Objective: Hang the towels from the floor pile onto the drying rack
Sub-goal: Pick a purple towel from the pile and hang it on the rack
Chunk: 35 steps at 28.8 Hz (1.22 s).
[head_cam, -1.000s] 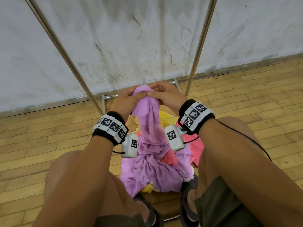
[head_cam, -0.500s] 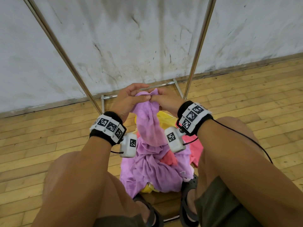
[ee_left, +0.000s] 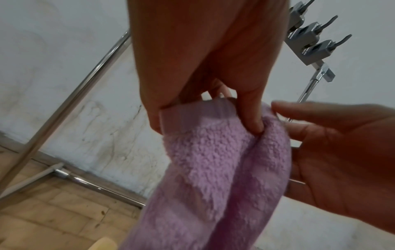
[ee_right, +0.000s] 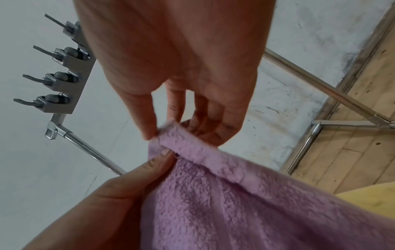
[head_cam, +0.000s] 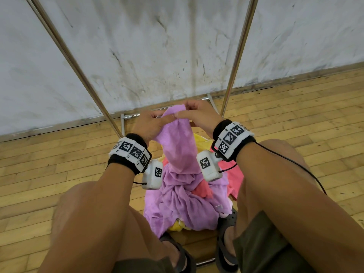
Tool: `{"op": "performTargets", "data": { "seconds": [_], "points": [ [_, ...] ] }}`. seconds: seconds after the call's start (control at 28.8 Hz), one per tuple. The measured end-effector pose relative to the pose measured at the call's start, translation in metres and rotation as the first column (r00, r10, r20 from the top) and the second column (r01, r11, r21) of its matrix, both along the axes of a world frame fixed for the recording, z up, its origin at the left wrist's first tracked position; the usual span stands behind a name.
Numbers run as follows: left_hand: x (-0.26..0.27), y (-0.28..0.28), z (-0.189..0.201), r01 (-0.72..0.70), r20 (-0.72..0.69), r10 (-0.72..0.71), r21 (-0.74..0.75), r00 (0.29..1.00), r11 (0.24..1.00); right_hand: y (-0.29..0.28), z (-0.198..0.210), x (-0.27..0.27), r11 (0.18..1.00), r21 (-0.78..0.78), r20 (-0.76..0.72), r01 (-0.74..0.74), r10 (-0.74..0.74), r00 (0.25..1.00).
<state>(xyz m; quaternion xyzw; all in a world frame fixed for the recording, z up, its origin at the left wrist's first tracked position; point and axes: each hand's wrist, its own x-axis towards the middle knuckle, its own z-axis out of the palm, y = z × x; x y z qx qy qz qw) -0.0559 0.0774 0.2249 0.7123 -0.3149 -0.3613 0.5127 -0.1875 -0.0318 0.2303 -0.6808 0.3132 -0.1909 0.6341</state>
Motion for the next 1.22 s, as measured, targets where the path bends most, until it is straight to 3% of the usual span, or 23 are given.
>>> {"op": "performTargets", "data": {
  "seconds": [0.14,0.35,0.45,0.59,1.04,1.22],
  "points": [
    [0.000,0.000,0.002,-0.015,0.002,0.015,0.003,1.000,1.000,-0.001,0.001,-0.001,0.999,-0.052,0.016,0.000,0.001,1.000],
    [0.002,0.000,0.002,-0.053,0.040,0.054,-0.013,0.998,0.998,-0.006,-0.003,-0.002,0.964,-0.243,-0.120,-0.106,0.078,0.990],
    [0.004,-0.001,-0.004,-0.024,0.098,0.022,0.015,0.995,1.000,-0.006,-0.006,-0.001,0.912,-0.388,-0.247,-0.135,0.038,0.968],
    [0.008,-0.003,-0.009,-0.003,0.153,-0.005,0.052,0.988,0.999,-0.006,-0.005,-0.001,0.878,-0.463,-0.261,-0.120,-0.005,0.965],
    [0.007,-0.008,-0.014,0.007,0.118,-0.018,0.097,0.993,0.995,-0.005,-0.007,-0.002,0.905,-0.397,-0.182,-0.156,0.089,0.979],
    [0.003,-0.007,-0.014,0.079,0.200,-0.099,0.107,0.975,0.991,-0.004,-0.006,-0.001,0.895,-0.418,-0.217,-0.156,0.068,0.974]
  ]
}}
